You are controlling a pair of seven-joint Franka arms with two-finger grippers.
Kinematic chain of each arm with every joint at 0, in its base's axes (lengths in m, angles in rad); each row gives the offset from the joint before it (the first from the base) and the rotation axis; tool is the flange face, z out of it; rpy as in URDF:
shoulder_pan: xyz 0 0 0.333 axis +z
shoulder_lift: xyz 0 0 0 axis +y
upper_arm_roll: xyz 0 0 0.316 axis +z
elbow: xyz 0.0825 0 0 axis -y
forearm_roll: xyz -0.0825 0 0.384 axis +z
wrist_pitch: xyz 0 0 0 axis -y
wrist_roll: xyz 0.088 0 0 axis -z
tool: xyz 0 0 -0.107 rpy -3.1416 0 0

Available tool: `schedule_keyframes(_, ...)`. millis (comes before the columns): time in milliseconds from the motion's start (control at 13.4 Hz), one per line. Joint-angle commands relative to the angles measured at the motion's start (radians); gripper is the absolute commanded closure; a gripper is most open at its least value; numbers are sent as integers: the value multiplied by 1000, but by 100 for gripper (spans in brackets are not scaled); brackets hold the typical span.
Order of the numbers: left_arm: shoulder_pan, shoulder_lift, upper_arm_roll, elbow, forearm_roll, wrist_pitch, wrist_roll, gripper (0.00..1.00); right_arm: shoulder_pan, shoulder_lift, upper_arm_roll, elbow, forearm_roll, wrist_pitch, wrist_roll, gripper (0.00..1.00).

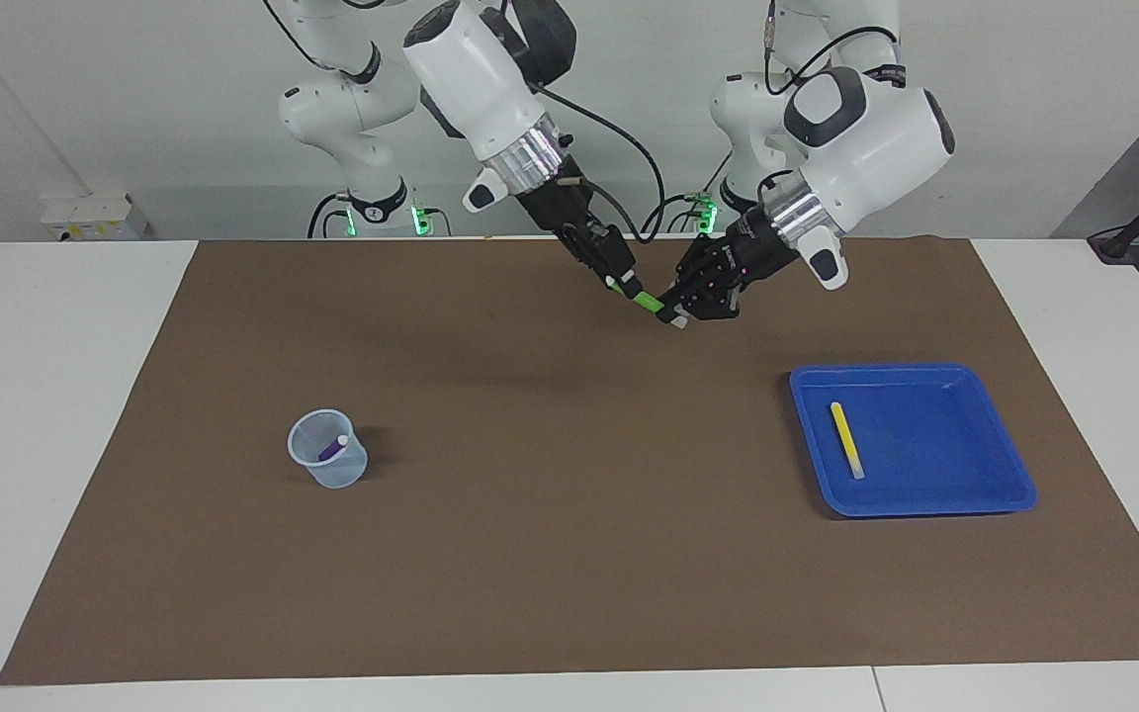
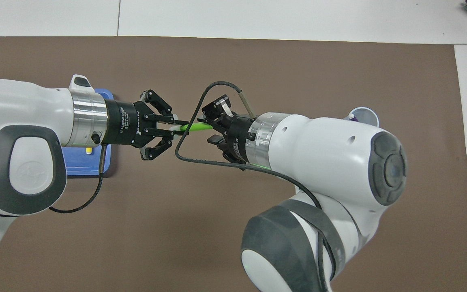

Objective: Transfer and insert pens with both arms
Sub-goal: 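Close the right gripper on the green pen and open the left gripper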

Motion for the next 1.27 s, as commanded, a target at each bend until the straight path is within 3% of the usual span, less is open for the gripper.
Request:
schedule_keyframes(0,-17,-32,13,-40,-21,24,-10,100,-2,7,0,8,27,13,5,72)
schedule_keyframes(149,-17,-32,13,-40,-21,24,-10,100,-5,7,0,8,27,13,4,76)
schedule_keyframes(298,-17,-32,13,-40,-19,23,-10,100,-7,7,0,6,27,13,5,100)
schedule_keyframes(373,-17,-32,15,-40,-18,23,-10,100,-7,7,0,8,27,12,5,100)
schedule_keyframes(448,-17,-32,15,-40,-13,23,-2,86,-7,7,0,8,27,13,5,100)
schedule_keyframes(597,-15,-29,15,-32,-7,23,1,20,-10,7,-2,8,27,9,2,100)
schedule_keyframes(671,-15,-29,15,-29,-6,23,2,0,-10,5,-2,8,26,9,2,100)
schedule_keyframes(970,-17,-37,13,-27,71,15,-5,0,-10,5,-2,6,10,17,-79,100)
schedule_keyframes(1194,-27,-54,13,-47,93,-2,66,0,-33,4,-8,3,-22,-14,-284,100)
